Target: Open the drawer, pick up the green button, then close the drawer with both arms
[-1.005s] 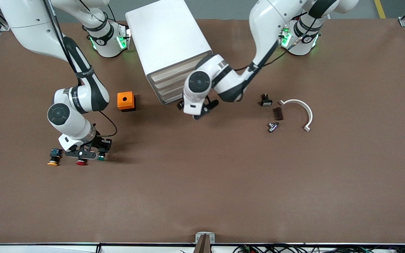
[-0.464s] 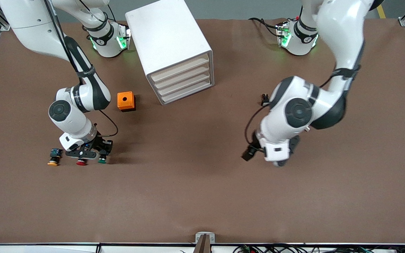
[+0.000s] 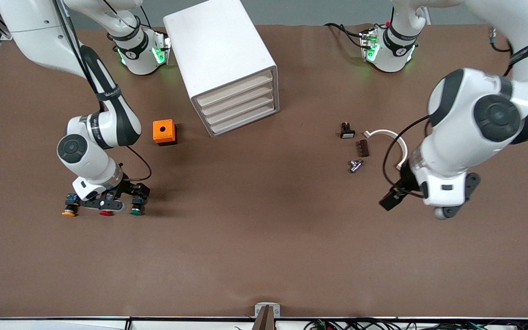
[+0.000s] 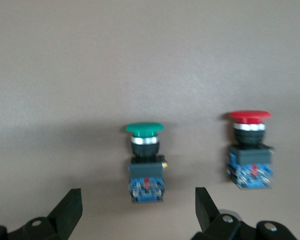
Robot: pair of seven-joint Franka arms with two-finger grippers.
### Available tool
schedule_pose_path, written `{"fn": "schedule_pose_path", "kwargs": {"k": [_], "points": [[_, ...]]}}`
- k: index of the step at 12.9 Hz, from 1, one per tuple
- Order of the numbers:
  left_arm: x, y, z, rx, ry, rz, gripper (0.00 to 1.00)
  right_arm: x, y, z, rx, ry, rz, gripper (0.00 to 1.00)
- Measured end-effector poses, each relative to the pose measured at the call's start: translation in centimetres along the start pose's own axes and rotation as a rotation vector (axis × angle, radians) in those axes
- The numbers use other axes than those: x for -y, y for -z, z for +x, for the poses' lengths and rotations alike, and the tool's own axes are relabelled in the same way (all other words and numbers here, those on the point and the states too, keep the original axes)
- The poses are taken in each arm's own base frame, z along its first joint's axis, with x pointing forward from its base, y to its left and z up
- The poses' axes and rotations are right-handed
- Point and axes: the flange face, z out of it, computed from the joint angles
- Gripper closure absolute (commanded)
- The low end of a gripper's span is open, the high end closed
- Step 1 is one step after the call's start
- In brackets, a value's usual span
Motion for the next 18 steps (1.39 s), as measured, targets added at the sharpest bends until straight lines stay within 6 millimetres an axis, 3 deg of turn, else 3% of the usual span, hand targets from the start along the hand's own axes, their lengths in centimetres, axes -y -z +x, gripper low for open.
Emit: {"fn": "schedule_pose_path", "kwargs": {"k": [2,4,7,9,13,18], "points": [[3.2,3.9,1.9,-0.018,-0.095,0.014,0.0,0.0,4.9,1.0,0.065,0.007,-0.03,0.0],[6.5,7.8,2.9,-0.028,-0.213,0.039,0.0,-0.3,11.2,1.6,0.126,0.029,-0.058,0.0],[12.0,13.3,3.4,-0.022,-0.373,0.1,0.0,-1.4,20.0,2.0,0.213,0.063,-0.086,0.0],[14.9,15.8,2.8,0.0,-0.452,0.13,0.0,-3.2,24.3,2.4,0.211,0.075,-0.083,0.0],[17.7,17.8,0.9,0.035,-0.568,0.156,0.0,-6.9,29.1,1.9,0.194,0.071,-0.076,0.0],[19.0,17.5,-1.6,0.064,-0.599,0.125,0.0,-10.0,30.1,2.1,0.193,0.088,-0.067,0.0]]}}
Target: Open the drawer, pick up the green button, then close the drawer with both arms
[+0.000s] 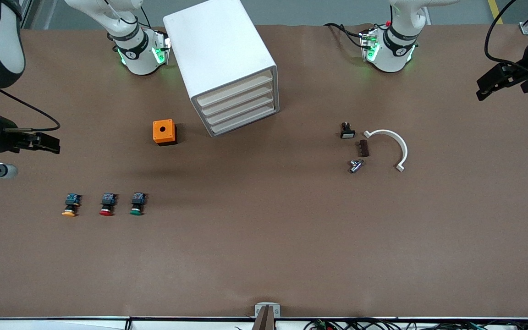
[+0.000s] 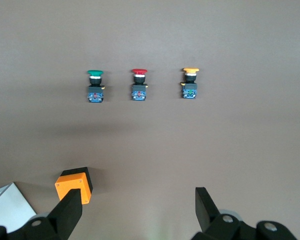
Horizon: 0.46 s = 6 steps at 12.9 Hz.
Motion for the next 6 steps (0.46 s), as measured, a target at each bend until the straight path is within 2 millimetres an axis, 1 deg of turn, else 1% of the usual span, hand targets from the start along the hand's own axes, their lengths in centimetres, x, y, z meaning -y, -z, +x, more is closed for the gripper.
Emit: {"fn": "schedule_pose_path", "kwargs": {"k": [3,6], "points": [[-0.1,-0.4,-0.6,0.006,-0.024,-0.013,0.0,-0.4,0.9,0.0,-0.019,-0.01,0.003,0.0],[-0.6,-0.8,-0.6,0.014,-0.039,-0.012,0.0,-0.4,2.7,-0.1,-0.055,-0.013,0.005,0.0]]}}
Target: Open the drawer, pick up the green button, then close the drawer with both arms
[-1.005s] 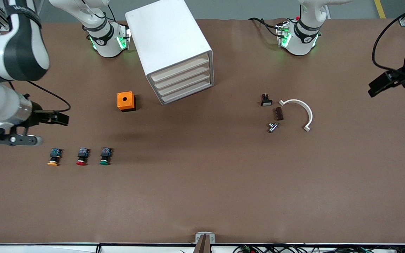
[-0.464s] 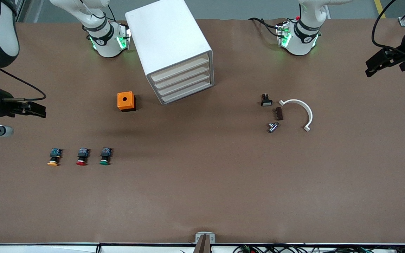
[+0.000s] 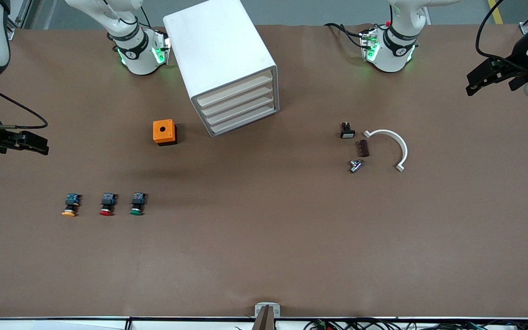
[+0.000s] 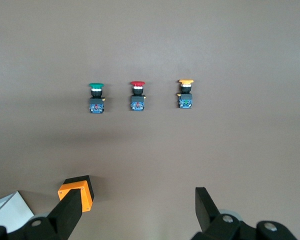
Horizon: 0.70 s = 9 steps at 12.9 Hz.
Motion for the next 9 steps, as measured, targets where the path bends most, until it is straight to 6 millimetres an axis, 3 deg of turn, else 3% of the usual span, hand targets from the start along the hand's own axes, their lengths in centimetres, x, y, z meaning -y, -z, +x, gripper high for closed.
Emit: {"fn": "schedule_pose_path", "kwargs": {"k": [3,9], "points": [[-0.8,-0.2,-0.2,0.003,-0.015,0.003,0.0,-0.7,0.0,-1.0,0.07,-0.016,0.009,0.0],[-0.7,-0.2,-0.3,0.002,-0.014,0.004,0.0,0.0,2.2,-3.6,0.009,-0.124,0.084,0.0]]}}
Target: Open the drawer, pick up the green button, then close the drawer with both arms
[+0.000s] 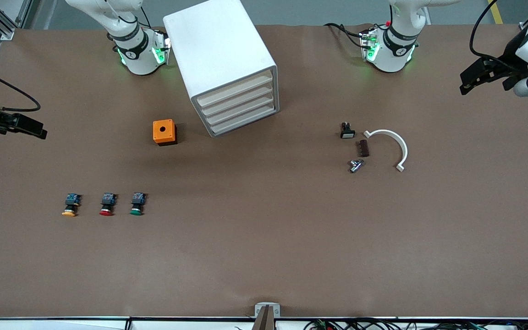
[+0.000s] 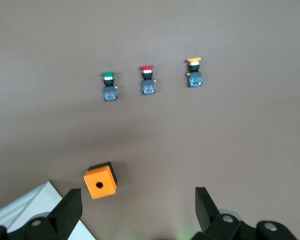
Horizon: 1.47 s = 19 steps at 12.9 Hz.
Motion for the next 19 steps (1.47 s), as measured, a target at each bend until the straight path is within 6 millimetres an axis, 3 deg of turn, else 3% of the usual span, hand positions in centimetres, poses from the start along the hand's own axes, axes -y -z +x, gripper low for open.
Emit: {"fn": "schedule_pose_path", "kwargs": {"k": [6,11,16,19], "points": [[0.0,-0.5,0.3,-0.008,0.001,-0.002,0.0,-0.6,0.7,-3.1,-0.076,-0.029,0.055,0.0],[-0.1,-0.4,0.5,-0.028,-0.002,-0.005,0.0,-0.8,0.8,-3.3,-0.084,-0.027,0.056,0.0],[-0.1,-0.3,0.6,-0.033,-0.009,-0.006,0.0,-3.2,0.9,-3.0,-0.095,0.02,0.055,0.0],[0.1,-0.1,0.6,-0.037,-0.006,-0.007,0.0,-3.2,1.3,-3.3,-0.105,0.074,0.052,0.0]]}}
